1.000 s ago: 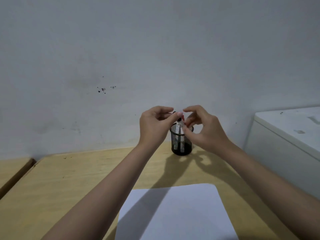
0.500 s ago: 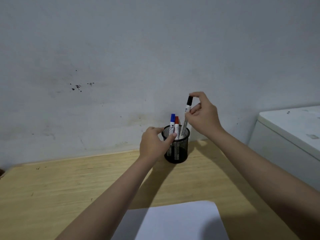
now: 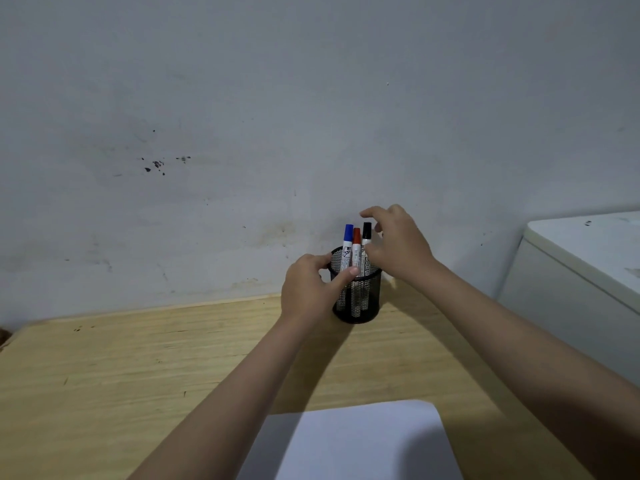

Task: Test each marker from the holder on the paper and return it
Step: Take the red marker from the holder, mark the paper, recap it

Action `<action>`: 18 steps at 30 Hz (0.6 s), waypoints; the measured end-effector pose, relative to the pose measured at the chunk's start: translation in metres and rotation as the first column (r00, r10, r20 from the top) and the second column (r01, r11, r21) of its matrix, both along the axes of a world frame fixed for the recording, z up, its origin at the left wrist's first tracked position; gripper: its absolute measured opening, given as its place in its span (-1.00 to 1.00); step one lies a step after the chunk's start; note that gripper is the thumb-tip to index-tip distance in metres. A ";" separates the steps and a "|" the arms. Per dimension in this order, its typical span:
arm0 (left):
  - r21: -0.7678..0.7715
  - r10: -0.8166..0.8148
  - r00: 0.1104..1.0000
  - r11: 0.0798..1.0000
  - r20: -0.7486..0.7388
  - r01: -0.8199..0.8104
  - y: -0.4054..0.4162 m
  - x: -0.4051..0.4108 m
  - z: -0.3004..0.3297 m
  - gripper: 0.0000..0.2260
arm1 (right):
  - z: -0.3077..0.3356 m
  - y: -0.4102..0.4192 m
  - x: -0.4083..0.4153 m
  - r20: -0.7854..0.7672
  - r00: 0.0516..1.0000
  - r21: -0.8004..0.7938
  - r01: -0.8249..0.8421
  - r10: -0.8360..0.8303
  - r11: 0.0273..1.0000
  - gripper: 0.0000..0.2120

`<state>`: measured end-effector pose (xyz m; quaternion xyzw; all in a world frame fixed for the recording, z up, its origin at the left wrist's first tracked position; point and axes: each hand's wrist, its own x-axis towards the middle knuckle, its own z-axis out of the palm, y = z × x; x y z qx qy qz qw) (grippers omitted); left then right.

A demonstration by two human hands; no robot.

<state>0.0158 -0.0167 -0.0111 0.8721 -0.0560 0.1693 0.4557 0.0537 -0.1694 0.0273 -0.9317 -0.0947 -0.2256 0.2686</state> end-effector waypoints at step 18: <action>0.092 0.052 0.999 0.994 -0.011 -0.050 -0.002 -0.005 0.002 -0.55 | 0.013 0.011 -0.019 0.094 0.992 -0.063 -0.075 0.081 0.995 -0.92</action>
